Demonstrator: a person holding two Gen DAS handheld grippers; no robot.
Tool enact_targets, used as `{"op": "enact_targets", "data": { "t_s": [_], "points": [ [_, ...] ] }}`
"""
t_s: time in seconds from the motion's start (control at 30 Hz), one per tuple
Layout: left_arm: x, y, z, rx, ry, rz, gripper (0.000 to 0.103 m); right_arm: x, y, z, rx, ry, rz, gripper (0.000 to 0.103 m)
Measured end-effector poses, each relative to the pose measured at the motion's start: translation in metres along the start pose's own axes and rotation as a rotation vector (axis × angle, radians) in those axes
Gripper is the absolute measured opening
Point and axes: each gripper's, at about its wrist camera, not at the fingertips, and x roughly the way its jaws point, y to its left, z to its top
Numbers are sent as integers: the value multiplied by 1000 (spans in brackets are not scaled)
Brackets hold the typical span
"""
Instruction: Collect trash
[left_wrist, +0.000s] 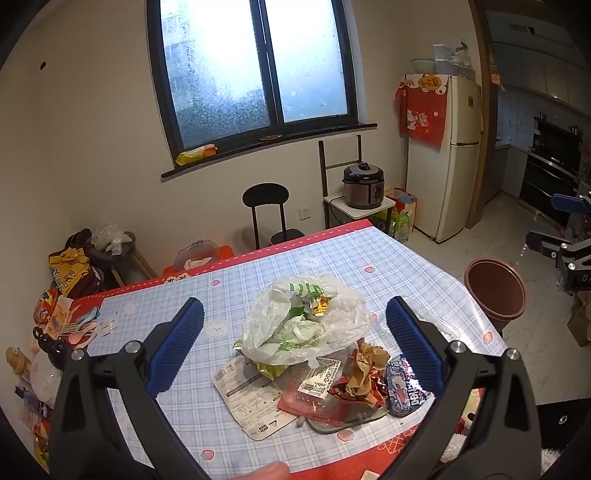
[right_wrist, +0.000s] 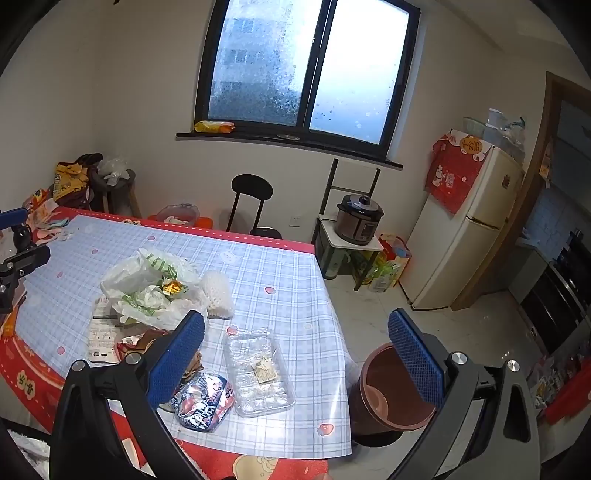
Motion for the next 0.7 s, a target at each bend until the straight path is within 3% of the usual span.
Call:
{"op": "enact_targets", "data": {
  "t_s": [0.7],
  "points": [
    [1,14,9,4,2,-4,97,-2,-5,6,4,-1,0,98]
  ]
}}
